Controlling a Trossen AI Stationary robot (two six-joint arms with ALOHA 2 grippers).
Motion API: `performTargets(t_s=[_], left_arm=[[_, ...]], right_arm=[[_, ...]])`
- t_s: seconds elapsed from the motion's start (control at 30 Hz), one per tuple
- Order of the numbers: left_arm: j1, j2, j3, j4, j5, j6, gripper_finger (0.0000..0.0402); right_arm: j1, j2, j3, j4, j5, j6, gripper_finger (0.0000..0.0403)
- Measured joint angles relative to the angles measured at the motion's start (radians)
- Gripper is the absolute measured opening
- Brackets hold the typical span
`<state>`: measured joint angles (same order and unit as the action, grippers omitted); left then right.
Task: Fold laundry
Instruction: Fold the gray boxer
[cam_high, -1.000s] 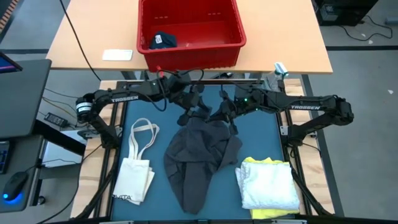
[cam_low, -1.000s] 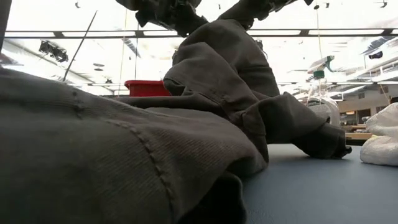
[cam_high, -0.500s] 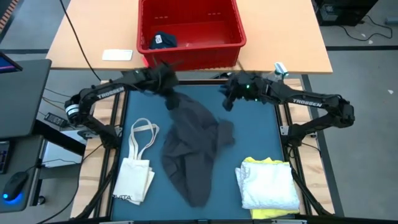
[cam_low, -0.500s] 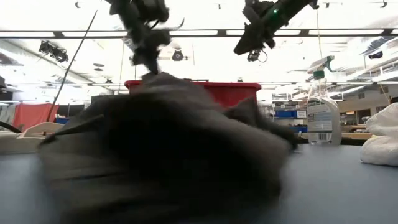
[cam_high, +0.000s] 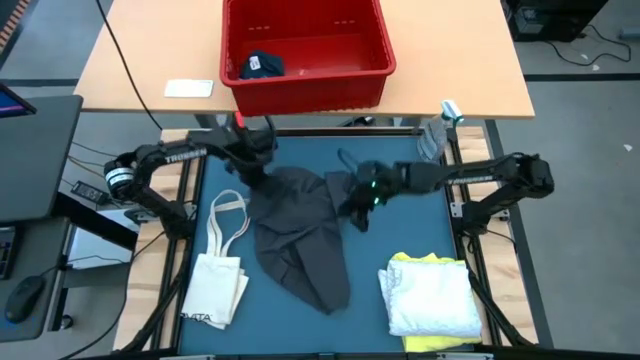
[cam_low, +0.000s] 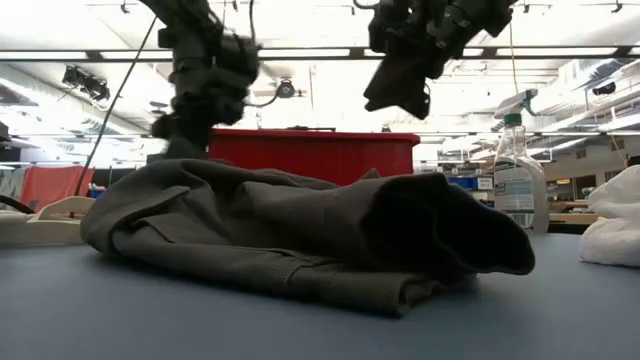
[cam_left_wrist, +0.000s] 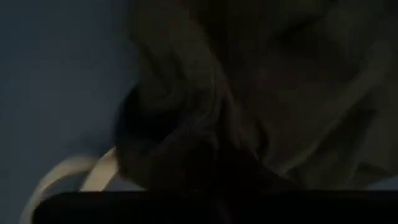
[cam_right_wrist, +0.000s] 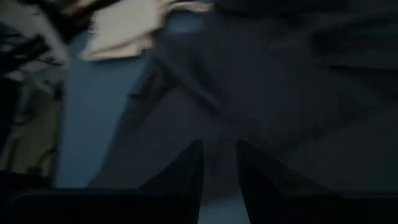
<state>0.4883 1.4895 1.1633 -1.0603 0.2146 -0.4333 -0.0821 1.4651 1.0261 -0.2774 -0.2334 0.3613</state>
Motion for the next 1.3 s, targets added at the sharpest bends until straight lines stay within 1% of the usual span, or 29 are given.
performTargets(t_s=[0.1, 0.17, 0.27, 0.37, 0.47, 0.57, 0.63, 0.73, 0.83, 0.9, 0.97, 1.03, 1.1, 1.17, 1.23, 1.3], left_arm=[[-0.075, 0.000, 0.007, 0.124, -0.069, -0.034, 0.0065], [-0.104, 0.000, 0.039, 0.167, -0.120, -0.052, 0.0079], [-0.133, 0.000, 0.112, 0.164, -0.175, -0.061, 0.0100], [-0.151, 0.000, 0.199, 0.104, -0.229, -0.036, 0.0118], [-0.155, 0.000, 0.276, 0.048, -0.268, 0.050, 0.0134], [-0.150, 0.000, 0.329, 0.035, -0.273, 0.191, 0.0141], [-0.144, 0.000, 0.353, 0.032, -0.273, 0.248, 0.0141], [-0.133, 0.000, 0.381, -0.005, -0.273, 0.279, 0.0142], [-0.122, 0.000, 0.397, -0.082, -0.272, 0.348, 0.0142], [-0.112, 0.000, 0.396, -0.156, -0.272, 0.368, 0.0142], [-0.100, 0.000, 0.396, -0.235, -0.271, 0.388, 0.0142], [-0.089, 0.000, 0.396, -0.290, -0.271, 0.402, 0.0142], [-0.084, 0.000, 0.395, -0.305, -0.272, 0.404, 0.0142], [-0.085, 0.000, 0.395, -0.306, -0.272, 0.418, 0.0142], [-0.086, -0.008, 0.394, -0.306, -0.271, 0.454, 0.0142], [-0.089, -0.013, 0.394, -0.301, -0.270, 0.494, 0.0142]], right_arm=[[0.082, 0.068, -0.013, 0.160, 0.042, 0.040, 0.0103], [0.127, 0.123, -0.013, 0.262, 0.083, 0.071, 0.0103], [0.175, 0.220, 0.005, 0.390, 0.088, 0.084, 0.0103], [0.211, 0.327, 0.072, 0.416, 0.096, 0.035, 0.0106], [0.234, 0.426, 0.168, 0.389, 0.142, -0.001, 0.0110], [0.241, 0.523, 0.280, 0.366, 0.223, -0.001, 0.0110], [0.234, 0.595, 0.365, 0.337, 0.246, 0.003, 0.0109], [0.214, 0.701, 0.494, 0.191, 0.229, 0.073, 0.0109], [0.197, 0.766, 0.574, -0.086, 0.160, 0.105, 0.0104], [0.190, 0.761, 0.591, -0.258, 0.131, 0.079, 0.0097], [0.190, 0.724, 0.580, -0.450, 0.145, 0.024, 0.0089], [0.191, 0.669, 0.546, -0.560, 0.184, -0.018, 0.0082], [0.184, 0.603, 0.504, -0.646, 0.222, -0.033, 0.0077], [0.167, 0.512, 0.462, -0.664, 0.249, -0.009, 0.0076], [0.152, 0.419, 0.413, -0.649, 0.264, 0.071, 0.0077], [0.143, 0.348, 0.357, -0.585, 0.263, 0.170, 0.0082]])
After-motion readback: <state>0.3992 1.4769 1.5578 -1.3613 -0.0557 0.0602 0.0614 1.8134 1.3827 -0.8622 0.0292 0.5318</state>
